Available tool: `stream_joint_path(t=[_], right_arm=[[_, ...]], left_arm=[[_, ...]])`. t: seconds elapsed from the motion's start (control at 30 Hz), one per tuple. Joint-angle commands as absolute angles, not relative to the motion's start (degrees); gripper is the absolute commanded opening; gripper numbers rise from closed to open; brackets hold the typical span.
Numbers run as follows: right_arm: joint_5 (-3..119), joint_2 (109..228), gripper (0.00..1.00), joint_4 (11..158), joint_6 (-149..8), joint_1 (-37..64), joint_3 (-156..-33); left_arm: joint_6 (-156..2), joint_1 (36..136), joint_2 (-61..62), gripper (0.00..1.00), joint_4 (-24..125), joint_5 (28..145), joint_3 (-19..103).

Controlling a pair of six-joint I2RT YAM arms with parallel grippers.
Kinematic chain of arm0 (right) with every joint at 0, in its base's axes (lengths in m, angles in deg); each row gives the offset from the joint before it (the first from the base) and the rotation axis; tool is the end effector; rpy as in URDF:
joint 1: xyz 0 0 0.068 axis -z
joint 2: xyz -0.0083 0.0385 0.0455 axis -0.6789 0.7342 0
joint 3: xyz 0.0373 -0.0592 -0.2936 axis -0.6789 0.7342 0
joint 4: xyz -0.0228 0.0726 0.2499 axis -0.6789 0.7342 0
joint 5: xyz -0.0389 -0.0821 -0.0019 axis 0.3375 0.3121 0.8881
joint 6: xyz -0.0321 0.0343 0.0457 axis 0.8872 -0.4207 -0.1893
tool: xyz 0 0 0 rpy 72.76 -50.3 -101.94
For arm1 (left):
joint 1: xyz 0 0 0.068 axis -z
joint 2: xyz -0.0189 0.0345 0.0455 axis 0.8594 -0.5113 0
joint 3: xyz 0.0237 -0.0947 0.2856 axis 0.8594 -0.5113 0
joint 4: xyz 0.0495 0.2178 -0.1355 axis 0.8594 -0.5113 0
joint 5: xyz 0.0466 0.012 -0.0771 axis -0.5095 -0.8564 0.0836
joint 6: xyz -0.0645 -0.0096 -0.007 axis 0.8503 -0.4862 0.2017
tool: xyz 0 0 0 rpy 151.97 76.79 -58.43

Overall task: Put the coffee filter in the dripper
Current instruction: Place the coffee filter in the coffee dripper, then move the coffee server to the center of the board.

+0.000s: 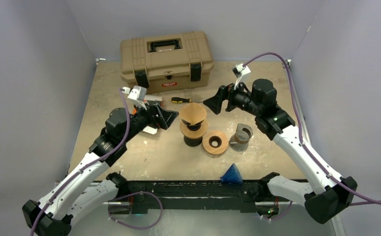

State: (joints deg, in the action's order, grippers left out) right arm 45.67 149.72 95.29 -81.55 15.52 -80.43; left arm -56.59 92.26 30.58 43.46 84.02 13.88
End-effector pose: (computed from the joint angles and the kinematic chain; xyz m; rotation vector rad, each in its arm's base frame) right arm 0.2125 0.1293 0.4061 -0.4107 1.8061 0.8689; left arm 0.1532 -0.1056 0.3612 0.0939 1.7766 -0.9216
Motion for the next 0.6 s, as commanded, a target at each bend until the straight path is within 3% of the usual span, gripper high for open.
stream_joint_path(t=[0.0, 0.37, 0.57], right_arm=[[46.7, 148.5, 0.97, 91.6, -81.9, 15.6, -79.6], [47.0, 147.8, 0.97, 91.4, -81.9, 15.6, -78.5], [47.6, 147.6, 0.97, 91.9, -81.9, 15.6, -78.5]], left_arm=[[-59.8, 91.9, 34.1, 0.93, 53.9, 88.8, 9.6], [-62.8, 93.0, 28.0, 0.98, 49.9, 104.7, 11.8], [-65.6, 99.0, 25.8, 0.99, 45.1, 100.7, 12.3]])
